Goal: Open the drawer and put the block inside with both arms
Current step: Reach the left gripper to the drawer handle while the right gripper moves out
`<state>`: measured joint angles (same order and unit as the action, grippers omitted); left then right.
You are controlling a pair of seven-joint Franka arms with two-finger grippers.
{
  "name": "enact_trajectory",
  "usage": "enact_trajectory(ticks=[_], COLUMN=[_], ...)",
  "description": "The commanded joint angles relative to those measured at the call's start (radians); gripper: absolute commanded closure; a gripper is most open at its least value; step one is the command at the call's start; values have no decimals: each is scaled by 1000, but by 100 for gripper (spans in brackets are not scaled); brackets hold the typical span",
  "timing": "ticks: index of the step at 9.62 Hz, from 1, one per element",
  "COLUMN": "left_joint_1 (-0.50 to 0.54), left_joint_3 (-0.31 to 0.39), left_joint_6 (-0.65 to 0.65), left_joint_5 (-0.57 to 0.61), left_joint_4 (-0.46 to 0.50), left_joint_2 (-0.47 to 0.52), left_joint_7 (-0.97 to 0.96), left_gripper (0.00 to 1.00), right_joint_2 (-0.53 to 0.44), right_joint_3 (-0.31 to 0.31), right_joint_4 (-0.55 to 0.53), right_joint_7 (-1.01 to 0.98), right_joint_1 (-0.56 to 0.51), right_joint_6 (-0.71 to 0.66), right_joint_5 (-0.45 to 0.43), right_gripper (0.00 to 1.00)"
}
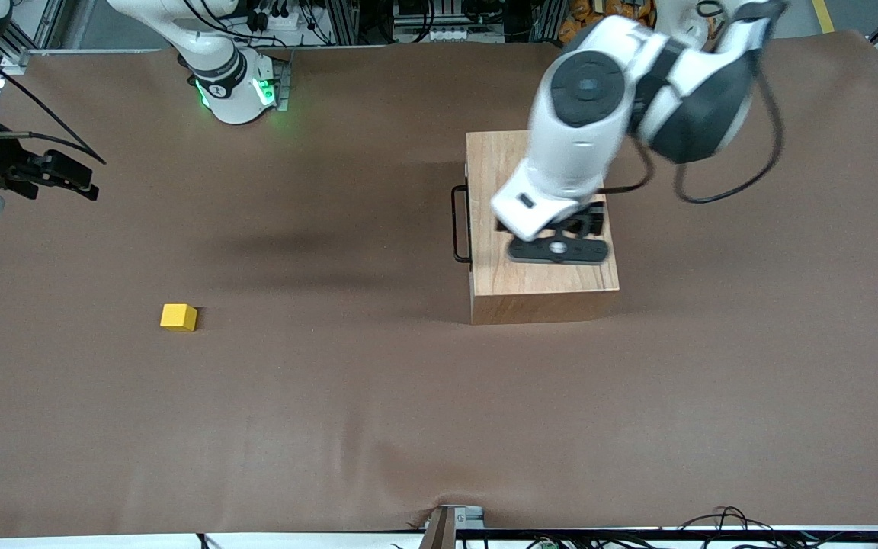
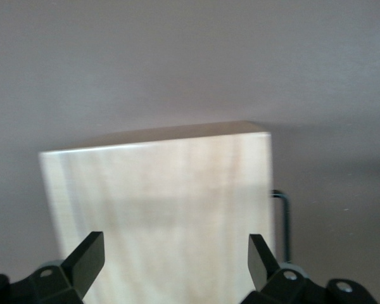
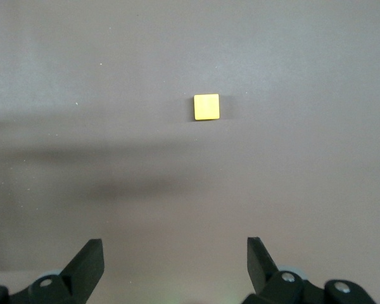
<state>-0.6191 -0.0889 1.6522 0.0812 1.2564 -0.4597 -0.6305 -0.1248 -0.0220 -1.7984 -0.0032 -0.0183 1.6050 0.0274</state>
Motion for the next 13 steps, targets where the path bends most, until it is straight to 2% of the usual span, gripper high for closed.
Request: enact_trajectory(ticks=[1, 2, 3, 6, 9, 11, 13], left_joint_1=[-141, -218, -246, -325, -372, -398, -409], left_joint_3=[113, 195, 205, 195, 195, 195, 196], left_joint_6=[-22, -20, -17, 76, 58, 29, -9], left_joint_5=[23, 20, 15, 12, 12, 12, -15], left_joint_4=[-152, -202, -245, -250, -246, -242, -242], left_joint_2=[-124, -163, -201, -252, -286, -332, -352], left_joint_7=[-50, -54, -70, -231, -244, -268, -284], left_gripper=[0, 0, 0, 0, 0, 0, 0], right_joint_2=[-27, -26, -22, -15, -6, 4, 5], right_joint_3=[5, 5, 5, 5, 5, 7, 7], right_joint_4=[-51, -77, -93, -172, -255, -343, -355], right_joint_7=[9, 8, 8, 8, 5, 5, 5], right_joint_1=[1, 1, 3, 17, 23, 29, 35], right_joint_6=[19, 33, 42, 110, 231, 376, 385], right_joint_5=[9, 9, 9, 9, 8, 8, 6], right_gripper=[0, 0, 0, 0, 0, 0, 0])
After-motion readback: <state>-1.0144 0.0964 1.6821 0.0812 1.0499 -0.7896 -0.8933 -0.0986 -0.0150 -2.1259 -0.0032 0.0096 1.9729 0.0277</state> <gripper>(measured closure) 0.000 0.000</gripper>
